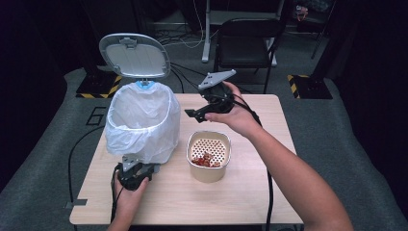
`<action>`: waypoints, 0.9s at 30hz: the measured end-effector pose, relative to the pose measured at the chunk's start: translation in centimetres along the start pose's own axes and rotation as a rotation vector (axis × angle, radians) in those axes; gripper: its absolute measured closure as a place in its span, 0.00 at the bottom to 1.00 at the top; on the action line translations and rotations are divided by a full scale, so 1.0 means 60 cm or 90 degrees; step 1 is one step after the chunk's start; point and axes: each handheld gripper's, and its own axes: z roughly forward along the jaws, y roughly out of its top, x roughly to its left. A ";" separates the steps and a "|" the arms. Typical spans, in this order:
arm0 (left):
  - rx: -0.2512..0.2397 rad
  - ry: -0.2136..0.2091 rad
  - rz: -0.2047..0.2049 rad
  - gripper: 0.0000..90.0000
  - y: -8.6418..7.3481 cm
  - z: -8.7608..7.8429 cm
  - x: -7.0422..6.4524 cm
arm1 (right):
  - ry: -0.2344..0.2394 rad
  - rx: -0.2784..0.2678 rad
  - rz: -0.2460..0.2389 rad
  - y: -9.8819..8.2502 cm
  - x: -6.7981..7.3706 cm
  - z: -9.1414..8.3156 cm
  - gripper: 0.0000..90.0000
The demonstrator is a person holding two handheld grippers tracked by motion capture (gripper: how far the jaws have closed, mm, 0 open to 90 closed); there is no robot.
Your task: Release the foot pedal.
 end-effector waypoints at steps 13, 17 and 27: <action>0.017 -0.052 -0.011 0.50 0.004 -0.048 0.030 | -0.037 0.009 0.041 -0.075 -0.009 -0.047 0.20; 0.019 -0.048 -0.019 0.50 0.000 -0.052 0.038 | -0.046 0.015 0.053 -0.105 -0.009 -0.049 0.21; 0.014 -0.030 -0.033 0.48 -0.016 -0.052 0.073 | -0.077 0.033 0.105 -0.198 -0.015 -0.071 0.25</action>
